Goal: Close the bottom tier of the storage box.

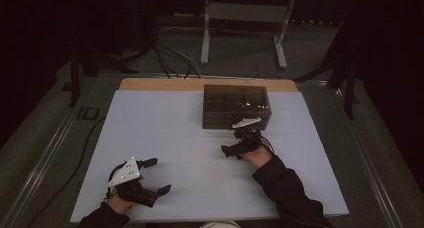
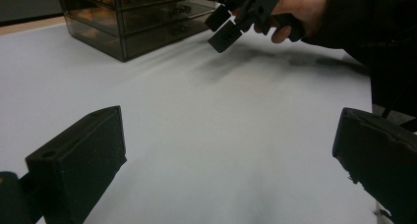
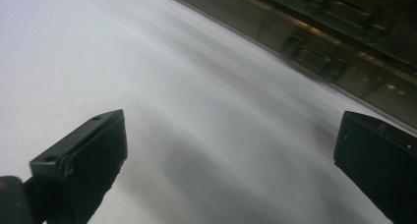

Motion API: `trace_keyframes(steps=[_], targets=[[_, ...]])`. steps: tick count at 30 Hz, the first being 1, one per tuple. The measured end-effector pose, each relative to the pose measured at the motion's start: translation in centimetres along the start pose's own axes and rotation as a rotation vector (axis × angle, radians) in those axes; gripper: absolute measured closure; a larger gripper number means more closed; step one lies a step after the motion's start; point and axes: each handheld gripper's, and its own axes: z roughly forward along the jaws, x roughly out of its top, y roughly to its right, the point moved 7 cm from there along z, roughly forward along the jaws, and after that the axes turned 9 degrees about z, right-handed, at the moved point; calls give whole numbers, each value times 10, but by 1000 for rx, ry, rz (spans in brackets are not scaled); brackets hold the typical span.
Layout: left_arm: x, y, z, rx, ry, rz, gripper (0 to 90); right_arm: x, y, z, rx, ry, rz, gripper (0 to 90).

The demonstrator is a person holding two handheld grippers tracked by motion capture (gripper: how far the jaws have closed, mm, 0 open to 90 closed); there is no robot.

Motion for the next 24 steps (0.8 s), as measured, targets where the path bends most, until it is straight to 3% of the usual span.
trace_keyframes(steps=[8, 9, 19, 24], targets=[[-1, 1, -2, 2, 2, 3, 7, 0, -13, 0, 21, 6, -54, 0], [-1, 1, -2, 2, 4, 2, 8, 1, -16, 0, 53, 9, -55, 0], [-1, 1, -3, 7, 6, -2, 8, 5, -29, -7, 188, -15, -145, 0], [-1, 0, -3, 3, 7, -2, 8, 9, -33, -14, 213, -1, -186, 0]])
